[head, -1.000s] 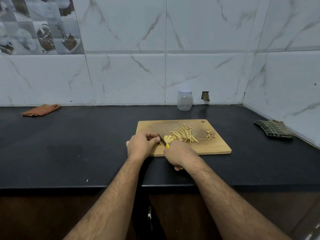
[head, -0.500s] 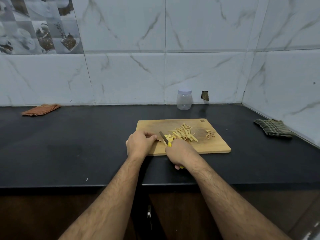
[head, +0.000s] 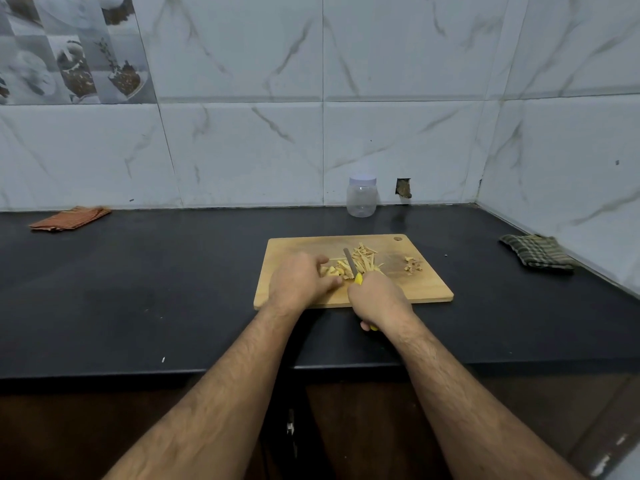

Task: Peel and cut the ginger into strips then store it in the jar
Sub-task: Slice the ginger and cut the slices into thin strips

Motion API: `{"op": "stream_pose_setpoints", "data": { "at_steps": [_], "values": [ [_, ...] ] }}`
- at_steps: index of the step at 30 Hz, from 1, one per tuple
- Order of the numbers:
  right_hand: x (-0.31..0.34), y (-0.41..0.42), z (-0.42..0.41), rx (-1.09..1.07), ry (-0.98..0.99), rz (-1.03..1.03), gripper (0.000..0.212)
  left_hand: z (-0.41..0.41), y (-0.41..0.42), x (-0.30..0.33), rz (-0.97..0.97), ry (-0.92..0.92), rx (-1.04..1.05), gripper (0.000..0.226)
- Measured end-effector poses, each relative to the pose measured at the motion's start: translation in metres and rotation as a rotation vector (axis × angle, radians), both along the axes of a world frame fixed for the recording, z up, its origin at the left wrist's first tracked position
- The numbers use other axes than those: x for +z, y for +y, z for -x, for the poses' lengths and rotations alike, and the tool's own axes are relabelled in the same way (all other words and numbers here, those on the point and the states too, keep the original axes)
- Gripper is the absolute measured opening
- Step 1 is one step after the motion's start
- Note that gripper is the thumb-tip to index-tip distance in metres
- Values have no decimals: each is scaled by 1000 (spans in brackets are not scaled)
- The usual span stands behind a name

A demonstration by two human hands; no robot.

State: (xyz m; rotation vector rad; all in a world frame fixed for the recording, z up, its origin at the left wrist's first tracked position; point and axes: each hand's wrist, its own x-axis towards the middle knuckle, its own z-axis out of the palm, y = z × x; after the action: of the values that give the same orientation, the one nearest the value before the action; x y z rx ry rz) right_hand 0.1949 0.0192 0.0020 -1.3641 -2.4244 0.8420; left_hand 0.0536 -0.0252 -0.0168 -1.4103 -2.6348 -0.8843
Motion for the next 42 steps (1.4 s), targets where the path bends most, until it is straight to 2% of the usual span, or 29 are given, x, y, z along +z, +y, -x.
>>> {"op": "stream_pose_setpoints", "data": {
  "at_steps": [5,14,19,25,28,33,42],
  "values": [
    [-1,-1,-2,6,-14,-20,26,1,6,2,140,39,-21,35],
    [-6,4,2,24,-28,-27,22,8,4,10,150,14,94,28],
    [-7,7,1,41,-1,-14,21,17,0,11,126,8,154,37],
    [-12,16,-1,11,145,-4,20,9,14,13,41,132,-28,37],
    [-13,18,-4,-4,239,27,21,-3,27,12,85,147,-137,36],
    [-16,20,-9,-59,378,116,19,-5,31,4,104,162,-115,23],
    [-17,19,-9,-44,382,152,22,3,23,7,70,202,-126,26]
  ]
}}
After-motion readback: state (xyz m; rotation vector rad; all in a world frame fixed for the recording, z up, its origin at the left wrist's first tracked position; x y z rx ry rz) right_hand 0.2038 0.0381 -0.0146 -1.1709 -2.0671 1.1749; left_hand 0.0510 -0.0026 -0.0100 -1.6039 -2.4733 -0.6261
